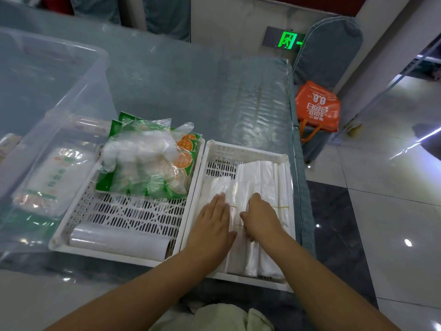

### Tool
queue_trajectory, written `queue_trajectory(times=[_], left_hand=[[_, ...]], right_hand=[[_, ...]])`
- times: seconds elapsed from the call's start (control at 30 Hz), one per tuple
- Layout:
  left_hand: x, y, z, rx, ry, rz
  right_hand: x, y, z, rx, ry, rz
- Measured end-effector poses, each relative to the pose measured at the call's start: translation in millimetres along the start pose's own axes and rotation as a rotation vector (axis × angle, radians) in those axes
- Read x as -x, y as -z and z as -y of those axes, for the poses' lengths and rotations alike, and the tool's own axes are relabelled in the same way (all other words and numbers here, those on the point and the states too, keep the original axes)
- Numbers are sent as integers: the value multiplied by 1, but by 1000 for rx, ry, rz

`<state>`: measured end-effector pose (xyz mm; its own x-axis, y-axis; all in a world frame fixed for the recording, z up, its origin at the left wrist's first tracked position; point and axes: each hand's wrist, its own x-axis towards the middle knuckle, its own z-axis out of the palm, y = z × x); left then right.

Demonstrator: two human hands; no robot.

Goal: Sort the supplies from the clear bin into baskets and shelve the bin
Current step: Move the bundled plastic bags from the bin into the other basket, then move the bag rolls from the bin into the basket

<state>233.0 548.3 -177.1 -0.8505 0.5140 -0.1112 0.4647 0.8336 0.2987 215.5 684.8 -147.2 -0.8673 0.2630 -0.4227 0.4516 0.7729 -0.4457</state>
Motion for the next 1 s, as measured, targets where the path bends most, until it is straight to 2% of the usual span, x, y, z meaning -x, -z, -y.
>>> queue_trajectory(times=[0.17, 0.23, 0.37, 0.57, 0.77, 1.0], left_hand=[[-1, 1, 8, 49, 4, 193], [-1, 14, 11, 128, 6, 200], [6, 70, 29, 237, 55, -35], [40, 191, 89, 178, 91, -354], [94, 263, 182, 57, 178, -423], [147, 314, 351, 8, 426, -455]], right_hand=[[-9, 9, 4, 137, 68, -143], [-10, 15, 8, 191, 116, -176], [-8, 33, 28, 178, 185, -242], [5, 59, 114, 140, 377, -359], [34, 40, 225, 80, 578, -344], [58, -11, 369, 45, 766, -345]])
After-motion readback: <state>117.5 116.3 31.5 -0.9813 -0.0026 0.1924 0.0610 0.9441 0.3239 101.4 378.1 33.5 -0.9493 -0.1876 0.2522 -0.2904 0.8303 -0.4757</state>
